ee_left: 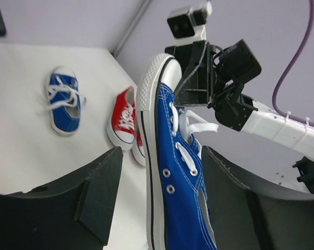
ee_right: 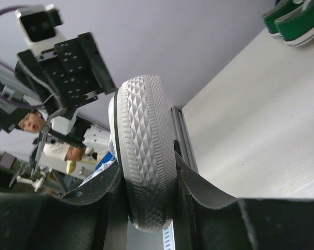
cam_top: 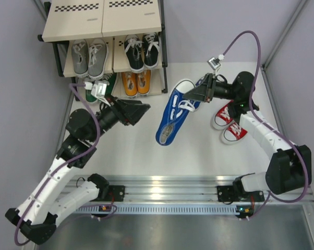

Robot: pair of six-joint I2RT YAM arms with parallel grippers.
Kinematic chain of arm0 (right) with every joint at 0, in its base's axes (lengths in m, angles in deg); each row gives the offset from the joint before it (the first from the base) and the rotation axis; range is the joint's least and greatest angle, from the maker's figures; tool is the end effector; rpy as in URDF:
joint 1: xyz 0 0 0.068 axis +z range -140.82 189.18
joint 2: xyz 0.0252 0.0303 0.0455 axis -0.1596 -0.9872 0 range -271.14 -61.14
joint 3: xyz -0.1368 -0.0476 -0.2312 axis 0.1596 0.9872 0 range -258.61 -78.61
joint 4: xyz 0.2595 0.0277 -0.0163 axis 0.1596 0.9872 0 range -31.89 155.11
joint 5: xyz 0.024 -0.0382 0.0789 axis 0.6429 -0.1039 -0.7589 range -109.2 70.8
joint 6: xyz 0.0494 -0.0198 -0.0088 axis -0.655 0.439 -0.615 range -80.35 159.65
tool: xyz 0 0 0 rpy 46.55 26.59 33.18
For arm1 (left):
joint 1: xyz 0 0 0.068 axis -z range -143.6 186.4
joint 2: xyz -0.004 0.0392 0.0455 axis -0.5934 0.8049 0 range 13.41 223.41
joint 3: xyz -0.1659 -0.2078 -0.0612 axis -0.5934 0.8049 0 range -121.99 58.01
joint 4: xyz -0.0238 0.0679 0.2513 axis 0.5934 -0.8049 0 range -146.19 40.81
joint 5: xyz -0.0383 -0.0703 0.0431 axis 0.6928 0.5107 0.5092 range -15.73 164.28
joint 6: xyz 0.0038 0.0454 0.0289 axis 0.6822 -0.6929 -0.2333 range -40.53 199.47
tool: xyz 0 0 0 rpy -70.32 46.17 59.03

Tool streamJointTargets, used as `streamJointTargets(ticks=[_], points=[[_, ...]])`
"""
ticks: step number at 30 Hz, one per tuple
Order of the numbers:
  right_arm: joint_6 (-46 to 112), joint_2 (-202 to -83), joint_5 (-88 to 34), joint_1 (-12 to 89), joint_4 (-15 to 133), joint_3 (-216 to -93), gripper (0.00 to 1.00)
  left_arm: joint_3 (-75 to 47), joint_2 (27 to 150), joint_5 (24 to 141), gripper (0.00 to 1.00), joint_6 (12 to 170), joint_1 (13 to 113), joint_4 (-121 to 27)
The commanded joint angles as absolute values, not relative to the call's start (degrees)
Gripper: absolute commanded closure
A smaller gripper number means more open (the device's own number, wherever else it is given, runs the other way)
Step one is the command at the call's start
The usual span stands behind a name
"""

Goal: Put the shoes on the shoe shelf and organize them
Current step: Pick up the shoe at the center of the board.

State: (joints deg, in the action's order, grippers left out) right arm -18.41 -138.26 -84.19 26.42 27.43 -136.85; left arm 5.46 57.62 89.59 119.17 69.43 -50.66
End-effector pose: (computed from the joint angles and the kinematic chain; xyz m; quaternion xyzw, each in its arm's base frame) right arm 0.2766 0.1196 0.3666 -0.2052 0.6440 0.6681 0.3113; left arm 0.1392 -0.1016 0.4055 0.0612 0.6623 -0.5108 0.5447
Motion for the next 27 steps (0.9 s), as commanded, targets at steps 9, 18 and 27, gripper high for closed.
streamJointTargets(ticks=[9, 18, 27], points=[[-25.04, -140.67, -76.86, 17.54, 34.72, -140.48, 1.00, 1.77, 57.35, 87.55, 0.18, 109.45, 70.40, -59.56], [-28.46, -141.82, -75.45, 16.83, 35.78, -139.43, 1.00, -2.37, 65.09, 88.16, 0.16, 95.30, 76.73, -58.33], [-28.82, -141.73, -75.54, 15.16, 36.75, -139.17, 1.00, -1.14, 68.33, 92.74, 0.16, 90.46, 78.84, -54.11]])
